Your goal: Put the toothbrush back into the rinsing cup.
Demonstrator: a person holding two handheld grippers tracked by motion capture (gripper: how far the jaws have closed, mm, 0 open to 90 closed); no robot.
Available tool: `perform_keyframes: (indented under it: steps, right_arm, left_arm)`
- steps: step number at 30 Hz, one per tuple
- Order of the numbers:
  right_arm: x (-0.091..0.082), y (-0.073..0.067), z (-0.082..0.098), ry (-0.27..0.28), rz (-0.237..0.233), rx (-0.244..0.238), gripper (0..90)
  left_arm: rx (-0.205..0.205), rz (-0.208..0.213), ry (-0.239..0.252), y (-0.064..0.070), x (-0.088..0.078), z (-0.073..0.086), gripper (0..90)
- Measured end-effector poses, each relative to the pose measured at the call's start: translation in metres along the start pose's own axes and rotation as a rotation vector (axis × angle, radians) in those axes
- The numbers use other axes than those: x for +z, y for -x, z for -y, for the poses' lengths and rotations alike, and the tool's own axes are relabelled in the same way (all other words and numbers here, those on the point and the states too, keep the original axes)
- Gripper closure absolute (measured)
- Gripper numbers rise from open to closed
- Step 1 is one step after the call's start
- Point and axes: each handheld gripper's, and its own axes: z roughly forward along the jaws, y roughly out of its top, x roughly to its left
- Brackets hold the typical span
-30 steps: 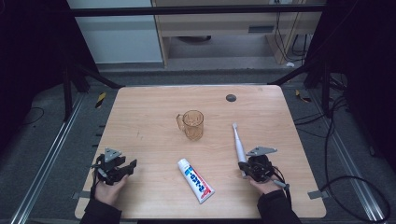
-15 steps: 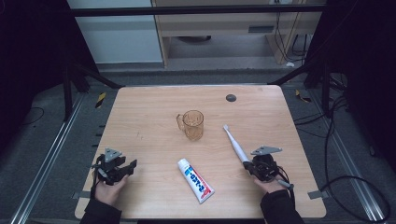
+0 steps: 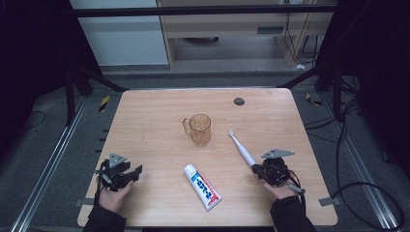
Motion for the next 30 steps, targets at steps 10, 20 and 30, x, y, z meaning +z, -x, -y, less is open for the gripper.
perform_keyframes:
  steps: [10, 20, 30]
  right_arm:
    - [-0.009, 0.005, -0.018, 0.054, 0.033, 0.018, 65.5]
    - [-0.010, 0.010, -0.036, 0.058, 0.060, 0.042, 56.7]
    - [-0.003, 0.012, -0.061, 0.044, 0.043, 0.065, 55.5]
  left_arm:
    - [0.010, 0.001, -0.002, 0.000, 0.002, -0.001, 46.2]
    - [0.013, 0.004, -0.004, 0.000, 0.004, -0.002, 45.2]
    - [0.019, 0.007, -0.003, 0.000, 0.006, -0.002, 43.2]
